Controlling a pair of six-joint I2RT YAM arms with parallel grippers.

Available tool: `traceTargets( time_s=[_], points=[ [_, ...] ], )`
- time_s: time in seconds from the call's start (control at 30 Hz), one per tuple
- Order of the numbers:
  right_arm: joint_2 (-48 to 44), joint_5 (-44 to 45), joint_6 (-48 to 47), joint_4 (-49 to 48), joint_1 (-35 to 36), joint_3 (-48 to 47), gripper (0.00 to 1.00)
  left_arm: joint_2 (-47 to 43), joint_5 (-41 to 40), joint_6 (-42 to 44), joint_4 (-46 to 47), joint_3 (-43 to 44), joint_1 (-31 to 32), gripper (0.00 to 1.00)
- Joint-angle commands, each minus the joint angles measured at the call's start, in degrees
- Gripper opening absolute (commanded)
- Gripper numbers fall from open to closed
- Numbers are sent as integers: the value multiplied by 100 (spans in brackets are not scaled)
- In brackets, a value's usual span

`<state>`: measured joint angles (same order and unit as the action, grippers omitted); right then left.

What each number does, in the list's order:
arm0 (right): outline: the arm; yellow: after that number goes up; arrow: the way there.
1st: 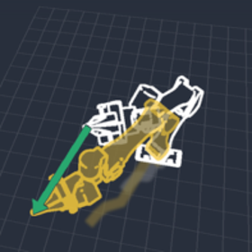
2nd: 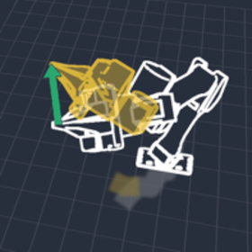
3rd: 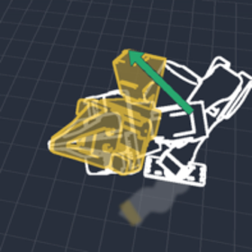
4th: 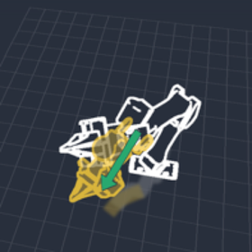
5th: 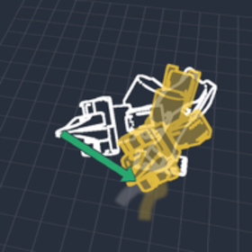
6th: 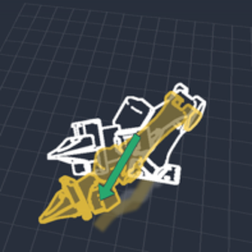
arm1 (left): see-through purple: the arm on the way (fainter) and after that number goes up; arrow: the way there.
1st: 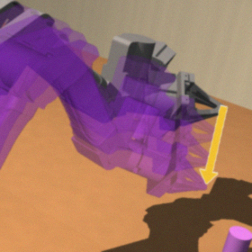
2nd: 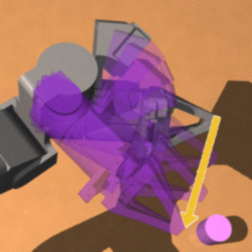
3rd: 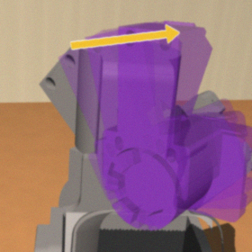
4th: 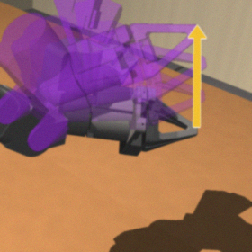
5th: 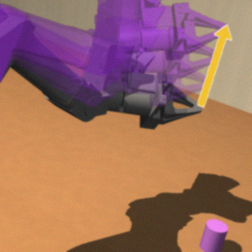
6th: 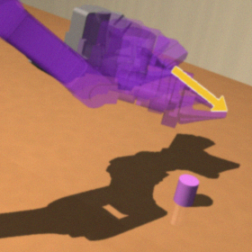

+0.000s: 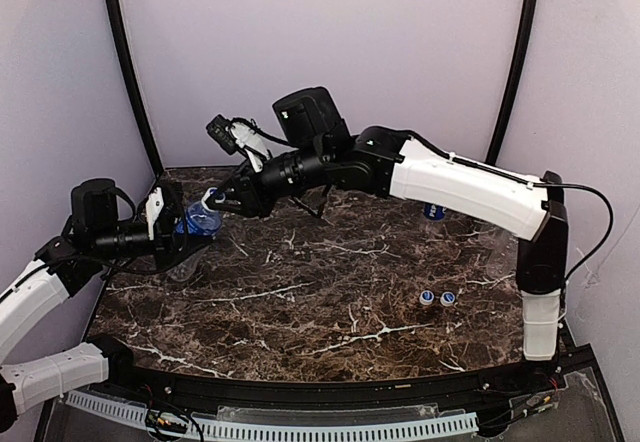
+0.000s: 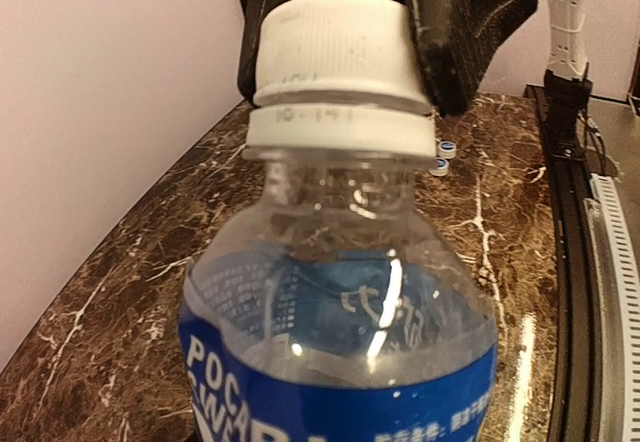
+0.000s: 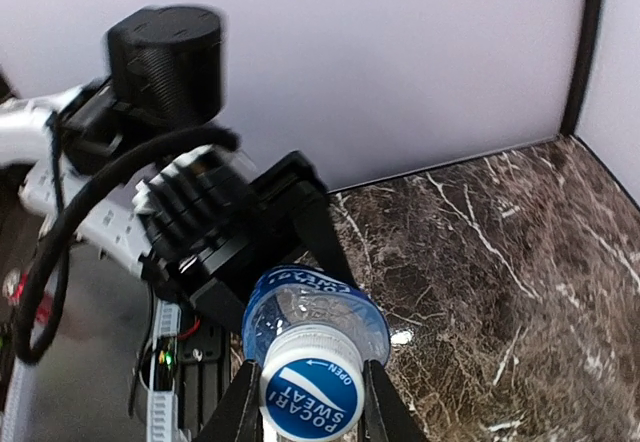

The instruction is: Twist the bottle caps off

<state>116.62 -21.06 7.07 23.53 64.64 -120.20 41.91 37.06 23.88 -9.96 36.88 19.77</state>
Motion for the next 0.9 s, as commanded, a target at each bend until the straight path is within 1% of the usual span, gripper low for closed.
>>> traceTargets(
  time_s=[0.0, 0.03, 0.07, 0.13, 0.2, 0.27, 0.3, 0.33, 0.37, 0.4, 0.43, 0.47, 0.5, 0.57, 0.63, 0.7, 0.73, 0.77, 0.8, 0.87],
  points=[
    [-695, -1955, -2531, 418, 87, 764, 0, -69, 1624, 201, -720, -101, 18, 32],
    [-821, -2194, -2983, 508, 111, 1016, 0, -69, 2056, 96, -780, -155, 23, 32],
    [-906, -2283, -3417, 574, 131, 1210, 0, -84, 2199, 36, -850, -190, 37, 32],
    [-937, -2118, -4074, 793, 197, 1339, 0, -139, 2364, -70, -877, -266, 77, 32],
    [-799, -1802, -4520, 1178, 245, 1099, 0, -162, 2385, -156, -861, -284, 87, 32],
    [-640, -1535, -4764, 1527, 258, 764, 0, -153, 2422, -186, -845, -237, 88, 32],
    [-611, -1379, -4828, 1575, 257, 694, 2, -146, 2445, -193, -843, -223, 88, 32],
    [-611, -1200, -4867, 1541, 259, 702, 22, -134, 2446, -202, -846, -196, 88, 32],
    [-614, -1006, -4831, 1452, 256, 720, 46, -132, 2411, -205, -839, -189, 88, 32],
    [-591, -734, -4619, 1323, 257, 709, 74, -131, 2319, -216, -812, -194, 88, 32],
    [-551, -474, -4361, 1212, 251, 633, 95, -135, 2247, -234, -778, -201, 88, 31],
    [-487, -196, -4081, 1147, 253, 490, 98, -154, 2019, -309, -674, -239, 88, 30],
    [-430, -40, -3771, 1160, 251, 297, 98, -164, 1894, -347, -608, -263, 88, 30],
    [-414, -54, -3258, 1136, 240, 77, 98, -211, 1405, -518, -332, -340, 88, 30],
    [-483, -139, -2518, 750, 210, 50, 98, -211, 939, -607, 47, -389, 88, 30],
    [-498, 120, -1288, 245, 135, 103, 99, -185, 576, -639, 295, -411, 90, 29],
    [-460, 287, -729, 120, 98, 79, 97, -175, 403, -665, 360, -423, 89, 28],
    [-425, 439, -203, 48, 61, 69, 93, -164, 335, -678, 476, -430, 89, 28],
    [-379, 546, 136, -6, 50, 94, 90, -165, 200, -701, 525, -441, 89, 28],
    [-308, 618, 496, -104, 49, 148, 84, -166, 35, -707, 585, -451, 88, 28]
  ],
)
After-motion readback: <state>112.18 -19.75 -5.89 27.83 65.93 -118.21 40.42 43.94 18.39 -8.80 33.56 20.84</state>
